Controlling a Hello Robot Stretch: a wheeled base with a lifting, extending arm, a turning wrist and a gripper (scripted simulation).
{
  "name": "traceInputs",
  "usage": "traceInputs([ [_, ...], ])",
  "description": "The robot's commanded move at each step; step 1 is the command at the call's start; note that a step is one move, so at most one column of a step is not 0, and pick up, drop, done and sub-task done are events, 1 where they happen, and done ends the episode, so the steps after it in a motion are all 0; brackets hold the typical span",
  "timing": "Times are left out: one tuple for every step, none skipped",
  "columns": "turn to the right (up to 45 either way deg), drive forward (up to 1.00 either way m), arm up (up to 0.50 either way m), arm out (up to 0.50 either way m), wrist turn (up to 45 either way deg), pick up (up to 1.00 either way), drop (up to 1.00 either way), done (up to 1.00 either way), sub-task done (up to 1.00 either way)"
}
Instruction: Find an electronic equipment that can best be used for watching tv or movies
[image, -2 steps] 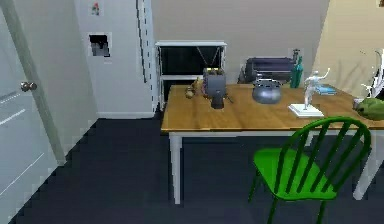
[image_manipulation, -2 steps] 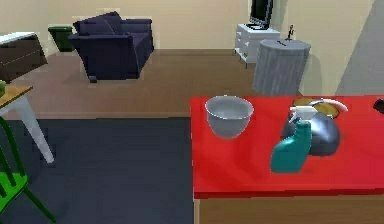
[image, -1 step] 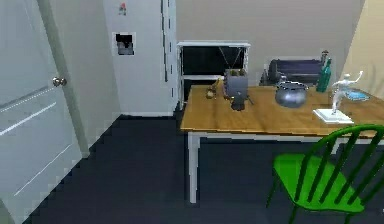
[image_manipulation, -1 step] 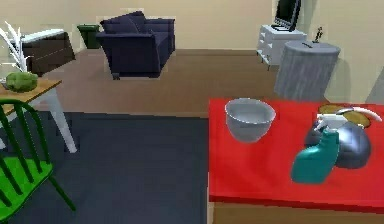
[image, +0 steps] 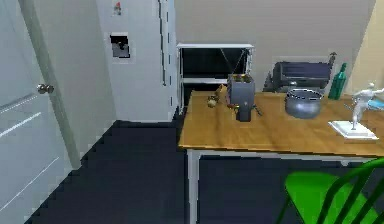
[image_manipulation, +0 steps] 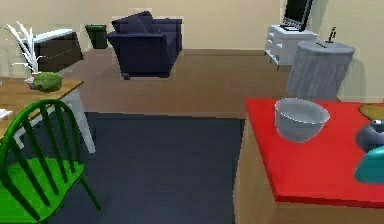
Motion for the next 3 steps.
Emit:
traceInputs([
  [45.0, 0.00, 0.00, 0.00, 0.0, 0.00, 0.00, 0.00, 0.00],
  [21.0, 0.00, 0.00, 0.00, 0.0, 0.00, 0.00, 0.00, 0.00],
  [0.0, 0.30, 0.00, 0.00, 0.0, 0.00, 0.00, 0.00, 0.00],
])
